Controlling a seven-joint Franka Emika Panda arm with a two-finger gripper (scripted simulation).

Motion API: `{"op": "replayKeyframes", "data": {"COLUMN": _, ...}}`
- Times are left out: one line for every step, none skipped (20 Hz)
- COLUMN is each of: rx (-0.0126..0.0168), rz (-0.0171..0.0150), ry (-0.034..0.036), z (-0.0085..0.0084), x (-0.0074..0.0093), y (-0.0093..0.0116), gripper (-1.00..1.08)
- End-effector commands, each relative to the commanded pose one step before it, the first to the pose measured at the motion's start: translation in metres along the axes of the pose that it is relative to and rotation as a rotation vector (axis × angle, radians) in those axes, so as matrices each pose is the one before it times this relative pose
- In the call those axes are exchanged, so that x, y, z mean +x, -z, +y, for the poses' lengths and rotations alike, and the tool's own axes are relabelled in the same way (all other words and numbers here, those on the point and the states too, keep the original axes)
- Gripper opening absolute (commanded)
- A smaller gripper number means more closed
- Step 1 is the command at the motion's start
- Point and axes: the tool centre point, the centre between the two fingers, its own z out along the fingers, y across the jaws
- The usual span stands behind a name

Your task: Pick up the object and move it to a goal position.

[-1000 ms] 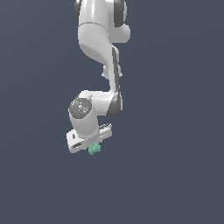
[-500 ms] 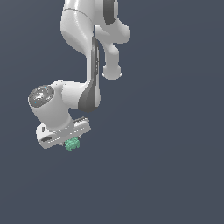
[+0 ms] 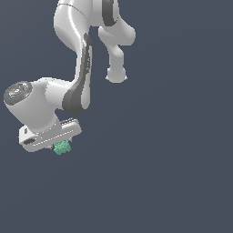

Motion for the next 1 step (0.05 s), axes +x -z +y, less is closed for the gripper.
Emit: {"op": "replayKeyframes", "data": {"rx": 0.00080, "rz": -0.00014, "ry": 0.00194, "z": 0.00088, "x": 0.00037, "y": 0.00057, "gripper": -1.00}}
